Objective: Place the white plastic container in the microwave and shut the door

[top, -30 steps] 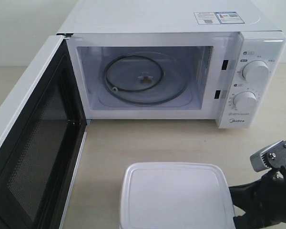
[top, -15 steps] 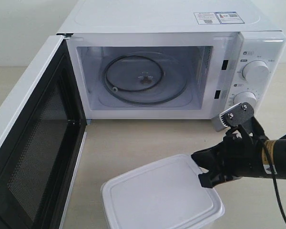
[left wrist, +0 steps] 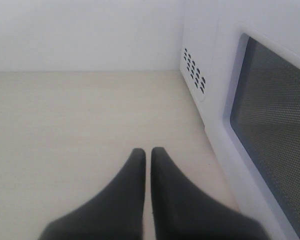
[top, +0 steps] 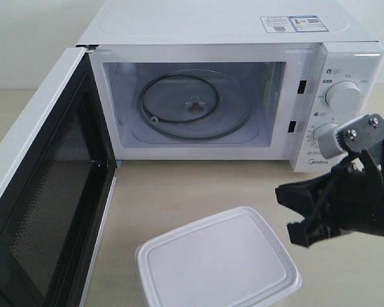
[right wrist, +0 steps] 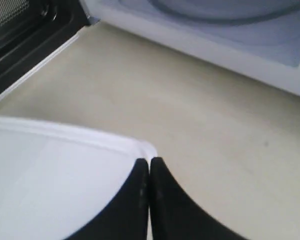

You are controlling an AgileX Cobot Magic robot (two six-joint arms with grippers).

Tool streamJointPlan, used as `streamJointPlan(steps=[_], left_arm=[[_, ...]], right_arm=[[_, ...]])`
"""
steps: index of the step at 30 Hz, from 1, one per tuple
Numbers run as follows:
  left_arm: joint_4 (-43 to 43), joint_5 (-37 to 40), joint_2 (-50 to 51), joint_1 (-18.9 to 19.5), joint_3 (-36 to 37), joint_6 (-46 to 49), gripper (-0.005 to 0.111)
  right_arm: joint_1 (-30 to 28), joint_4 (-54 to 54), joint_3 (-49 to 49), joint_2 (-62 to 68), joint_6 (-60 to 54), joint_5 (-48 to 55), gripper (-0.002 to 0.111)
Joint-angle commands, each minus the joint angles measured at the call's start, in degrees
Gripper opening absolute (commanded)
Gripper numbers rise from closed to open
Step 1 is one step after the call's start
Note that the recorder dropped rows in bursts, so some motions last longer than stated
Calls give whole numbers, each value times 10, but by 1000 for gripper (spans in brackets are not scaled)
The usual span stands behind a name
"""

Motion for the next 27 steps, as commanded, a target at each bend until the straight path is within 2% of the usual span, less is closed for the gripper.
streamJointPlan(steps=[1,4,7,12,20,24,27], left_arm=[[-5,1,-2,1,1,3,4],[-5,1,-2,1,1,3,4],[-5,1,-2,1,1,3,4],[-5,1,-2,1,1,3,4],[-5,1,-2,1,1,3,4],[-5,1,-2,1,1,3,4],[-5,1,-2,1,1,3,4]], right_arm=[[2,-38,49,-28,5,-13,0],[2,-32,81,-29,-19,-72,0],[2,-37,95,-29,3,-61,0],[2,-153,100,-28,188,-82,0],[2,-313,100,-28,416,-99,0],[2,-348,100,-27,503,-71,0],[2,-343,100,-27,530,-2,0]])
